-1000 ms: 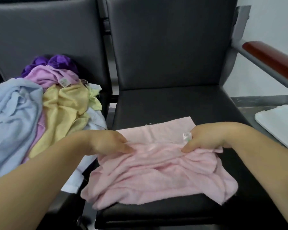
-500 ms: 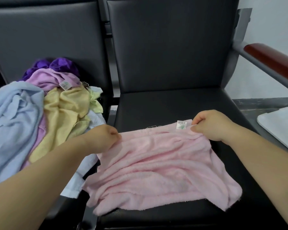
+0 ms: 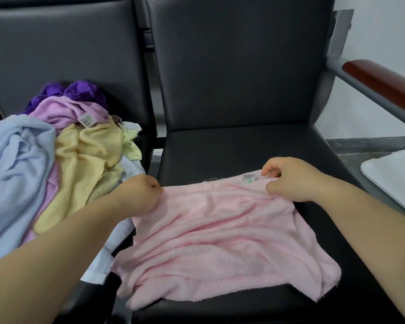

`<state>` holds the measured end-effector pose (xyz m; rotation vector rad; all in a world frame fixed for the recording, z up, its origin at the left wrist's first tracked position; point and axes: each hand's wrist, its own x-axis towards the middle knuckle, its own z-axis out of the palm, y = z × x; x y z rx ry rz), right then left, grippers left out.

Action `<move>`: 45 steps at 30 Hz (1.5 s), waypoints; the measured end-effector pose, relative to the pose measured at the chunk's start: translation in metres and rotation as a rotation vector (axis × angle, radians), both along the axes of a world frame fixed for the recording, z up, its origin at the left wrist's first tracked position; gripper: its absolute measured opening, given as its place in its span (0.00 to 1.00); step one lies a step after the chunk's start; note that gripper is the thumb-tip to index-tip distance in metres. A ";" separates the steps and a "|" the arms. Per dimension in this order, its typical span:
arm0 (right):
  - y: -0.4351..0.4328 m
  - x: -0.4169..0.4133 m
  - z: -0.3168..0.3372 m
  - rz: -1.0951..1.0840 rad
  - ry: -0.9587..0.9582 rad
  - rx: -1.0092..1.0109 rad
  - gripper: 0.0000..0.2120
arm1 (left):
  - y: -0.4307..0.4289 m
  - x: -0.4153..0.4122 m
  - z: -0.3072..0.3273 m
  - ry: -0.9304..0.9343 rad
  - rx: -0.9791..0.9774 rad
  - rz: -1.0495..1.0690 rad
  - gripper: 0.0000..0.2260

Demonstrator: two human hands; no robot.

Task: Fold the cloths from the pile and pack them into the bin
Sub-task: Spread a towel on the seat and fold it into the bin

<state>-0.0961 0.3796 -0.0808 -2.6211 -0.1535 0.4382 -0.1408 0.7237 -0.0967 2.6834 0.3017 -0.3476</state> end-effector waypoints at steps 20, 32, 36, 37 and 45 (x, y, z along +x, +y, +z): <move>0.004 0.007 -0.015 -0.078 -0.024 0.194 0.16 | 0.003 0.002 -0.005 -0.025 0.034 0.006 0.08; 0.002 0.008 -0.016 -0.041 -0.174 0.022 0.16 | 0.004 0.000 -0.005 -0.016 0.010 -0.017 0.07; 0.001 0.010 -0.019 -0.133 -0.234 0.065 0.11 | 0.004 0.000 -0.005 -0.016 0.006 -0.023 0.07; 0.001 0.011 -0.020 -0.128 -0.214 0.078 0.11 | 0.005 0.000 -0.006 -0.016 0.010 -0.024 0.07; 0.003 0.014 -0.024 -0.115 -0.196 0.089 0.08 | 0.007 0.002 -0.007 -0.023 0.024 -0.046 0.07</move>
